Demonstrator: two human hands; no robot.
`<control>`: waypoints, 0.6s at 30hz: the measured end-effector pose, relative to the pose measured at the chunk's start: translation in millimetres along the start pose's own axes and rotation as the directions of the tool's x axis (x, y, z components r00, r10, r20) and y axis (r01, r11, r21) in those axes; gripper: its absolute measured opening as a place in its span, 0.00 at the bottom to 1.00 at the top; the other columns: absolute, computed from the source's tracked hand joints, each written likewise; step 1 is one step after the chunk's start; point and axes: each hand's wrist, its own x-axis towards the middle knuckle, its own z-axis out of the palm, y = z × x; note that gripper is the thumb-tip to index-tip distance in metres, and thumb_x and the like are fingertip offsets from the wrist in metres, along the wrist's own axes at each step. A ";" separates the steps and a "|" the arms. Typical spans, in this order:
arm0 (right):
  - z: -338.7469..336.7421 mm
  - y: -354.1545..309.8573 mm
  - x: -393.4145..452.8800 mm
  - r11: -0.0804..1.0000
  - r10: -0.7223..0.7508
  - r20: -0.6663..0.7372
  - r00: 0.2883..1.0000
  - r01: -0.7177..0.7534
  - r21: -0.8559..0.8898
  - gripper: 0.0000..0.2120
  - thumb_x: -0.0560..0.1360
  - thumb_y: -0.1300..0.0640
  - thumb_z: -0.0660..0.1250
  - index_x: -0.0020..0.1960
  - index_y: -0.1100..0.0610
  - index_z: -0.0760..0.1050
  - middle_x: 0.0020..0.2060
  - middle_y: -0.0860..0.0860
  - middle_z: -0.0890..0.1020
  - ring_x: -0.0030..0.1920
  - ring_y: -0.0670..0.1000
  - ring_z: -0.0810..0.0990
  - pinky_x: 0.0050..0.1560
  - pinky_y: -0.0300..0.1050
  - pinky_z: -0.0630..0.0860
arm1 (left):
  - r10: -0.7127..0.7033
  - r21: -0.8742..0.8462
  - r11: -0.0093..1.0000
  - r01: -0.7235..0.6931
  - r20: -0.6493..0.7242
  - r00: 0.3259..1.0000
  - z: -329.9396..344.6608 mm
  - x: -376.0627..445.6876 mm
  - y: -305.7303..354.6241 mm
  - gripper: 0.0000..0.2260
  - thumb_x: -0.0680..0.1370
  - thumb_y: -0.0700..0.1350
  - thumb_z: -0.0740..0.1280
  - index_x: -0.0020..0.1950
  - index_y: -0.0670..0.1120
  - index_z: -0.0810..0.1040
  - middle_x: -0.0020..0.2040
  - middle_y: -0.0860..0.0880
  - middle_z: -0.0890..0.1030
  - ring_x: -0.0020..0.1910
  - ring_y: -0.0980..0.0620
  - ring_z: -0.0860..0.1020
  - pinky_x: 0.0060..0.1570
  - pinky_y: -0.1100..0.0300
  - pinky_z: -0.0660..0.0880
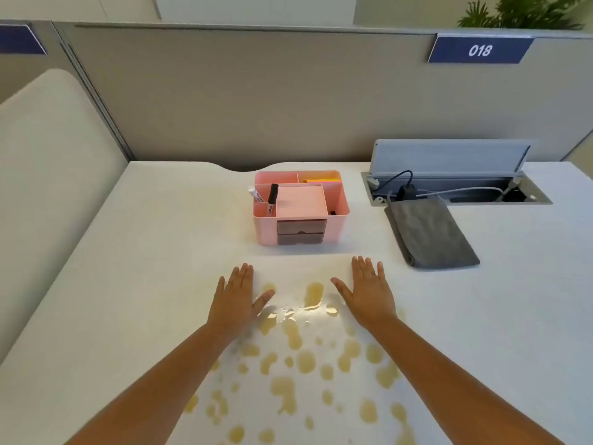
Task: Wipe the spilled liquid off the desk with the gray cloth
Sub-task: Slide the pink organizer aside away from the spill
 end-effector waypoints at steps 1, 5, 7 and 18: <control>1.8 1.5 -2.2 1.000 -0.008 0.022 1.000 0.008 0.006 0.55 0.60 0.27 0.20 0.76 0.58 0.47 0.76 0.54 0.54 0.76 0.51 0.48 0.72 0.46 0.36 | 0.002 0.006 1.000 -0.003 0.019 1.000 1.0 -1.1 -2.1 0.58 0.54 0.75 0.21 0.75 0.43 0.47 0.78 0.46 0.50 0.77 0.49 0.49 0.74 0.48 0.47; 8.5 3.6 -10.0 1.000 -0.014 0.005 1.000 0.014 -0.012 0.55 0.60 0.28 0.19 0.75 0.59 0.48 0.76 0.53 0.53 0.76 0.50 0.48 0.73 0.46 0.38 | -0.005 -0.027 1.000 0.004 -0.028 1.000 5.8 -6.1 -2.7 0.59 0.52 0.75 0.22 0.75 0.45 0.47 0.78 0.49 0.47 0.77 0.51 0.46 0.74 0.46 0.46; 8.8 1.9 -9.8 1.000 -0.005 -0.007 1.000 0.005 -0.008 0.45 0.70 0.31 0.29 0.75 0.59 0.49 0.76 0.54 0.54 0.76 0.50 0.49 0.74 0.47 0.39 | -0.019 -0.031 0.999 0.018 -0.022 1.000 7.1 -5.7 1.3 0.60 0.51 0.76 0.22 0.75 0.45 0.47 0.78 0.49 0.47 0.77 0.51 0.46 0.73 0.46 0.45; 14.2 -0.7 -9.2 0.999 0.045 -0.048 0.998 -0.044 0.017 0.28 0.80 0.43 0.46 0.75 0.58 0.51 0.76 0.53 0.55 0.76 0.49 0.49 0.73 0.46 0.38 | -0.043 -0.060 0.997 0.039 -0.074 0.996 23.0 -1.0 -5.6 0.55 0.56 0.77 0.27 0.75 0.46 0.49 0.78 0.51 0.49 0.77 0.52 0.46 0.73 0.45 0.45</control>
